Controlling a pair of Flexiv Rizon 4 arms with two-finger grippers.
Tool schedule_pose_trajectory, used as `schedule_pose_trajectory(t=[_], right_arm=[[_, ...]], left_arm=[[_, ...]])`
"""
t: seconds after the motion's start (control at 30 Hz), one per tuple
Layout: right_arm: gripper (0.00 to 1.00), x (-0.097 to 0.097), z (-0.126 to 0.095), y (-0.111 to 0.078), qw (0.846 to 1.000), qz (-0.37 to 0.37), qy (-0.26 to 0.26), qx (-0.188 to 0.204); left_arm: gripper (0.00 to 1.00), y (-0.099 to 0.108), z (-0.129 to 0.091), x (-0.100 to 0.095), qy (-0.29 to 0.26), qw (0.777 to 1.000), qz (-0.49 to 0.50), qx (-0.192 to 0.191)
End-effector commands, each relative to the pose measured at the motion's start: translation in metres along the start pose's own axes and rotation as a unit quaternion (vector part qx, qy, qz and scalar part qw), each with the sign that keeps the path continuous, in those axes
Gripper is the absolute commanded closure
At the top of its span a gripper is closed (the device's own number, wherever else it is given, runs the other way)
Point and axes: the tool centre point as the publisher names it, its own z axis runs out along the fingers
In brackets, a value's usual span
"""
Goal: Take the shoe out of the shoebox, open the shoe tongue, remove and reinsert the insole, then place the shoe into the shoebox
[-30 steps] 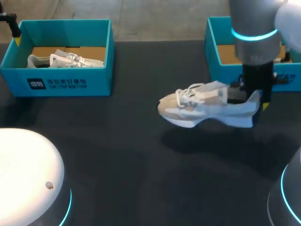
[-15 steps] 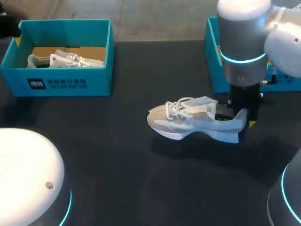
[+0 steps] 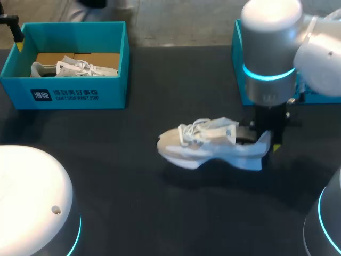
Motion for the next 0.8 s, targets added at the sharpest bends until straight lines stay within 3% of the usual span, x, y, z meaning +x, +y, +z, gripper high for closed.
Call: schedule_pose_trajectory(t=[0.03,0.43,0.8], right_arm=[[1.00,0.032,0.021,-0.012,1.000,-0.001,-0.011,0.001],[1.00,0.068,0.035,-0.040,1.000,-0.008,-0.026,0.008],[1.00,0.087,0.055,-0.043,0.999,-0.032,-0.023,-0.004]], left_arm=[[0.00,-0.002,0.000,0.000,0.001,1.000,0.000,-0.002],[0.00,-0.002,0.000,0.000,0.001,1.000,0.000,-0.002],[0.00,-0.002,0.000,0.000,0.001,1.000,0.000,-0.002]])
